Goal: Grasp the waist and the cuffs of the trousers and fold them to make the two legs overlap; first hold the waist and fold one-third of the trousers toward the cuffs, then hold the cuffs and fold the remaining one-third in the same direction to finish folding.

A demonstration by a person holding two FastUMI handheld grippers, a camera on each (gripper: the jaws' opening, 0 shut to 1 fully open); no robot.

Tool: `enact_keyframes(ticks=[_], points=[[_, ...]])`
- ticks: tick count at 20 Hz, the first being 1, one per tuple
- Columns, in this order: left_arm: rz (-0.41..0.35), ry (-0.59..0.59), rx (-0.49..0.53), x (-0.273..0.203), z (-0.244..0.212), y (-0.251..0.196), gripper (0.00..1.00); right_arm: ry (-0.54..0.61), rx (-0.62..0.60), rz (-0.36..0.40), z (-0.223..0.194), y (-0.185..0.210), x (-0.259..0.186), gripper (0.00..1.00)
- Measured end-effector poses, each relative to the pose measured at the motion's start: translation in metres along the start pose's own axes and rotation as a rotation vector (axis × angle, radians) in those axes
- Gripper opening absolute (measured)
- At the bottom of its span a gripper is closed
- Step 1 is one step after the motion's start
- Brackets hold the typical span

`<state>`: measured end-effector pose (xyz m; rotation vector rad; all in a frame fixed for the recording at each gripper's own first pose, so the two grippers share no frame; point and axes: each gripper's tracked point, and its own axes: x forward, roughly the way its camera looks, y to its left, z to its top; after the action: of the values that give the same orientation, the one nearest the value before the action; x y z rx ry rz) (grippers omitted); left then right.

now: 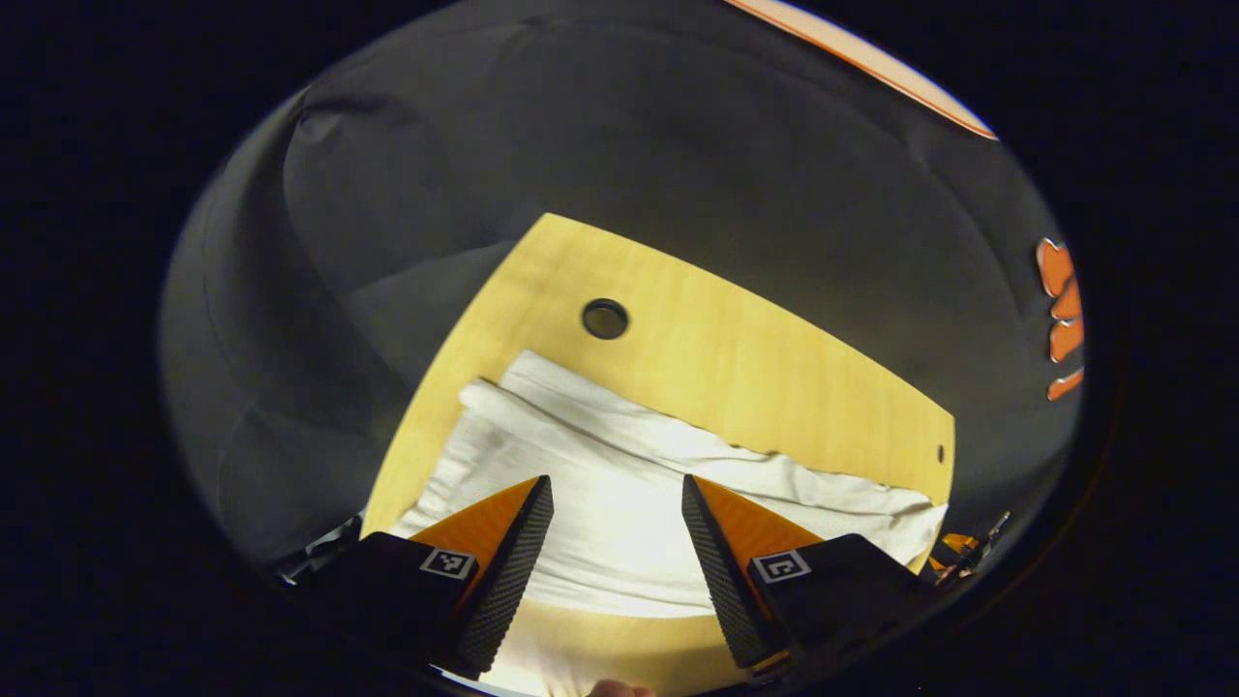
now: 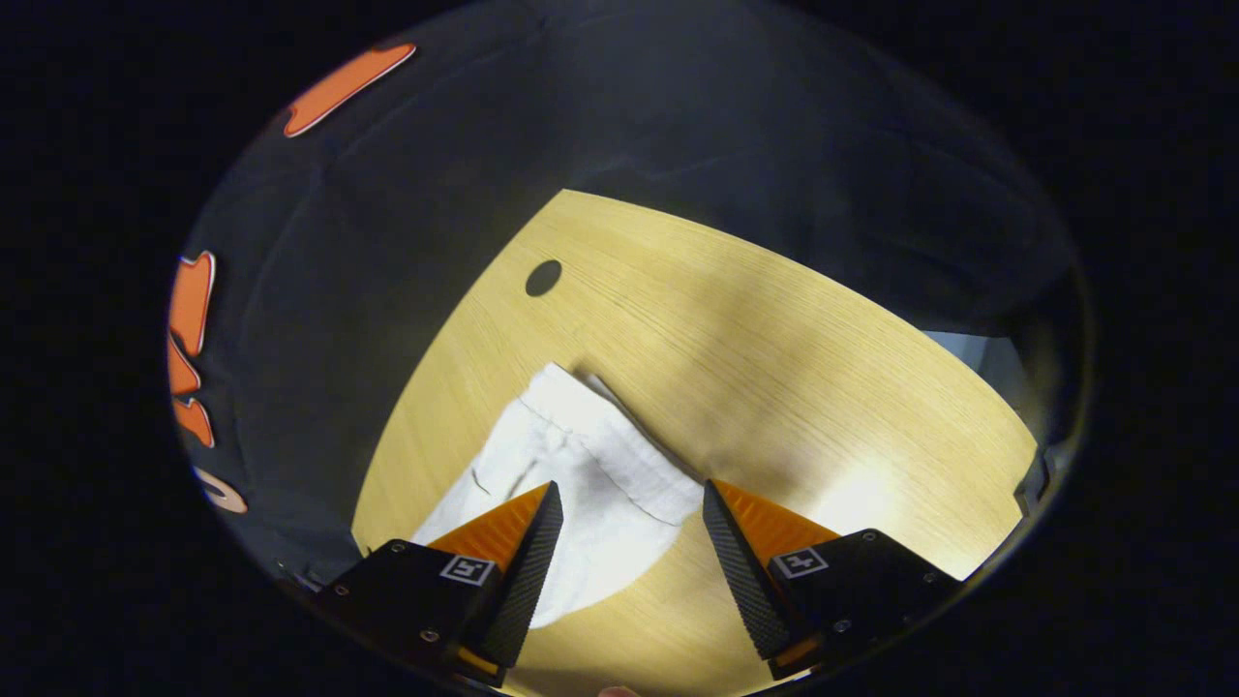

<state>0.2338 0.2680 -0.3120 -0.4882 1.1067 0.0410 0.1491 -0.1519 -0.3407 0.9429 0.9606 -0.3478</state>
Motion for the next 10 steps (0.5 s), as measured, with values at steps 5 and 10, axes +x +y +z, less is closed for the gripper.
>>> enact_keyframes(ticks=[5, 10], points=[[0.042, 0.039, 0.107, -0.026, -0.034, -0.020, 0.89, 0.063, 0.029, 0.025, -0.027, 0.000, 0.018, 0.89], [0.110, 0.060, 0.222, -0.049, -0.074, -0.035, 0.94, 0.076, 0.025, 0.029, -0.033, 0.009, 0.036, 0.89]])
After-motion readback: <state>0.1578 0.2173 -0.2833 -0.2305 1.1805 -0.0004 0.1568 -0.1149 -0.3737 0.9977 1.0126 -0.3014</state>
